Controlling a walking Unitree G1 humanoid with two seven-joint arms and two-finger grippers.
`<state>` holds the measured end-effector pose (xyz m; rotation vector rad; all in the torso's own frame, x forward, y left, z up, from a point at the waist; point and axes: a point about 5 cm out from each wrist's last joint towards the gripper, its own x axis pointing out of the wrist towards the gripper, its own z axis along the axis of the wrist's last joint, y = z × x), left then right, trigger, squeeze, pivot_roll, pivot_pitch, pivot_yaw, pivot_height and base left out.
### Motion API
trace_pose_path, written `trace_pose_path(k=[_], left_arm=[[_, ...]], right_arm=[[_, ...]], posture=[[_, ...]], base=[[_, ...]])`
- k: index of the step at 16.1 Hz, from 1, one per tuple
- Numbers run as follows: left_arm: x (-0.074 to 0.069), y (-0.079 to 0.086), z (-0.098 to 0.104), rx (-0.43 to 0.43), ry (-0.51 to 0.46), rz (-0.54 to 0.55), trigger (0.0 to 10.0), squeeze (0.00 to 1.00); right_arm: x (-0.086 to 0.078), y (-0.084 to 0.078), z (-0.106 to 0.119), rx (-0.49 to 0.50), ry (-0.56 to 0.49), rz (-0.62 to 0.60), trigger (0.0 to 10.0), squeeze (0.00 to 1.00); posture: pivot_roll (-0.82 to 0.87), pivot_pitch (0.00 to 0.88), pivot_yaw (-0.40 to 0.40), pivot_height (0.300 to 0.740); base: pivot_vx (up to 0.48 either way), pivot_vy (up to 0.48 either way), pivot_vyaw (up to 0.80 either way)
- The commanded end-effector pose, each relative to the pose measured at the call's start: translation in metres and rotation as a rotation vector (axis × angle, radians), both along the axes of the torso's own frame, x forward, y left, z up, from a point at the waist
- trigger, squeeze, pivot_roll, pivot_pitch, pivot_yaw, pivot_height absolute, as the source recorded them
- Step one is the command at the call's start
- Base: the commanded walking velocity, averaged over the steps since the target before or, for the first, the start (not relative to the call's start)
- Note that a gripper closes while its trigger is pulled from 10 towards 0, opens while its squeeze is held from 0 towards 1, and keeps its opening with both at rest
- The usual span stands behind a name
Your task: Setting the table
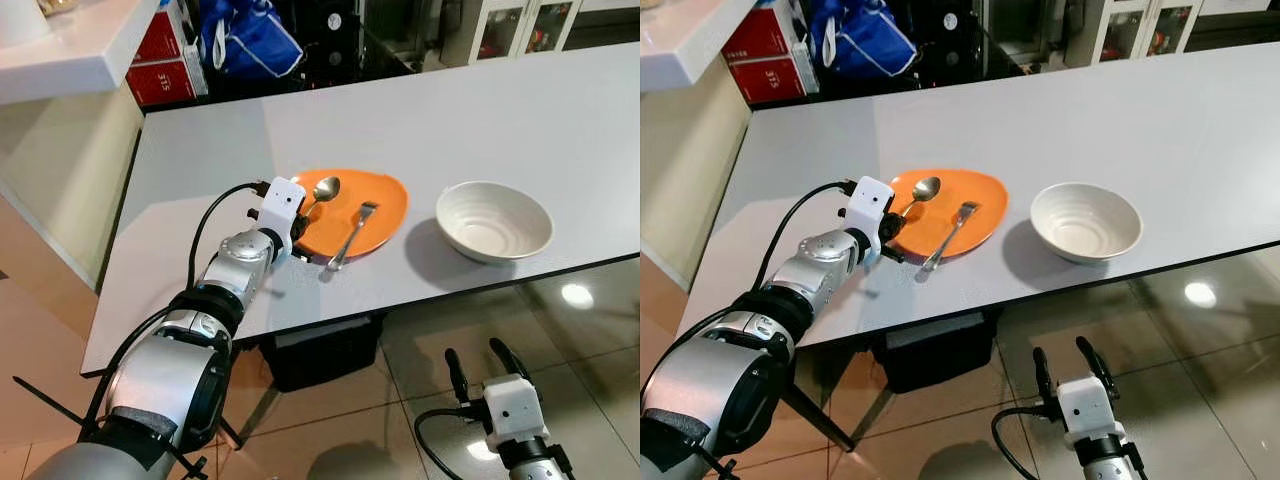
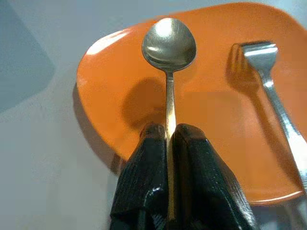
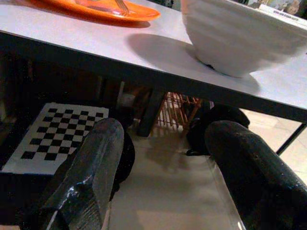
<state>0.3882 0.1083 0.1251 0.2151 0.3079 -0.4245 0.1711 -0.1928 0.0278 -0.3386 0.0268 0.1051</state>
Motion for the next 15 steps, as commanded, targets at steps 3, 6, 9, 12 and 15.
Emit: trace_pose_path(k=[3, 6, 9, 12, 15], left_arm=[[0.000, 0.003, -0.001, 0.008, 0.017, 0.014, 10.0, 1.00], [-0.001, 0.001, -0.003, 0.010, 0.027, 0.005, 10.0, 1.00], [0.001, 0.001, 0.001, 0.009, 0.014, 0.013, 10.0, 0.00], [0.008, 0.001, 0.020, -0.003, -0.068, 0.023, 10.0, 0.00], [0.015, 0.003, 0.045, -0.068, -0.171, 0.029, 10.0, 0.00]], right_arm=[[-0.001, -0.004, 0.003, 0.005, -0.002, -0.009, 10.0, 0.00], [-0.002, -0.006, 0.003, 0.004, 0.001, -0.015, 10.0, 0.00], [-0.002, -0.008, 0.004, 0.004, 0.002, -0.018, 10.0, 0.00], [-0.002, -0.010, 0.005, 0.001, 0.002, -0.017, 10.0, 0.00], [-0.001, -0.010, 0.005, 0.002, 0.001, -0.012, 10.0, 0.00]], posture=[[-0.18, 0.057, 0.114, 0.740], [-0.18, 0.059, 0.116, 0.740], [-0.18, 0.061, 0.116, 0.740], [-0.17, 0.063, 0.111, 0.740], [-0.16, 0.062, 0.111, 0.740]], base=[[0.000, 0.000, 0.00], [0.000, 0.000, 0.00], [0.000, 0.000, 0.00], [0.000, 0.000, 0.00], [0.000, 0.000, 0.00]])
